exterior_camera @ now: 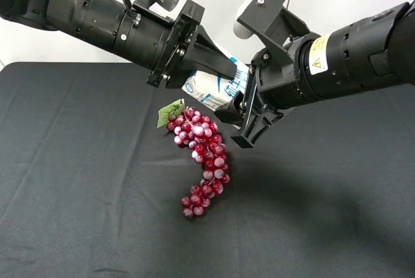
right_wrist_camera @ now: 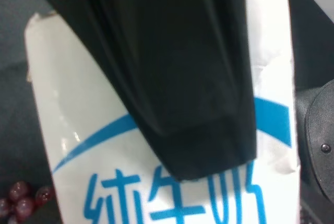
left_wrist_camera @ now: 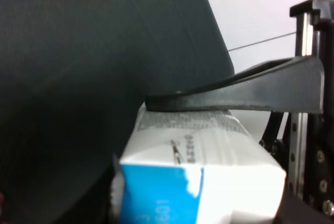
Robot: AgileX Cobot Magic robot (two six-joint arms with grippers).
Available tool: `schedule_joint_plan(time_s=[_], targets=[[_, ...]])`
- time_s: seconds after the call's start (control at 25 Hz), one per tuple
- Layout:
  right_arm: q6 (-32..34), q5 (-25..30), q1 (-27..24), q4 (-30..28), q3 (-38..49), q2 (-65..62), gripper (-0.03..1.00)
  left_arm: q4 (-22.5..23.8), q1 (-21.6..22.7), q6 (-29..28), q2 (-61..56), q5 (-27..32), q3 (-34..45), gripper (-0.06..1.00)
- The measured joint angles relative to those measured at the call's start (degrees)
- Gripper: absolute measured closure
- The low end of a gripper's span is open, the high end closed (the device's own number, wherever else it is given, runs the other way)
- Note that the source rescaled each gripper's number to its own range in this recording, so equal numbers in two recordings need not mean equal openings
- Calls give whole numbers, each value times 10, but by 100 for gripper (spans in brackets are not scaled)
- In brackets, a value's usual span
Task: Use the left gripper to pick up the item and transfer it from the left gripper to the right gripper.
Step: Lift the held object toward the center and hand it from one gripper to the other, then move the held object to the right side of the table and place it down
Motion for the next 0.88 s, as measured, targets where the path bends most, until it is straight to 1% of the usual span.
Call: schedule_joint_plan(time_s=[0.04, 0.08, 0.16, 0.2, 0.24, 0.32, 0.4, 0.64, 0.88], targets=[[0, 1, 0, -1, 0, 0, 93, -6, 0, -8, 0, 0, 0, 72], [0, 3, 0, -2, 0, 1, 93, -12, 0, -14, 0, 0, 0, 53], [0, 8, 0, -3, 0, 3, 94, -16, 0, -17, -1, 2, 0, 20], [0, 8, 0, -3, 1, 4, 94, -17, 0, -18, -1, 3, 0, 10], [0, 8, 0, -4, 1, 5, 94, -17, 0, -18, -1, 3, 0, 5], [0, 8, 0, -4, 1, 5, 94, -17, 0, -13, -1, 5, 0, -1], [0, 8, 0, -4, 1, 5, 94, -17, 0, -6, -1, 7, 0, -4], [0, 8, 0, -4, 1, 5, 94, -16, 0, 1, -1, 9, 0, -6], [0, 8, 0, -4, 1, 5, 94, 2, 0, 1, -1, 13, 0, -6]])
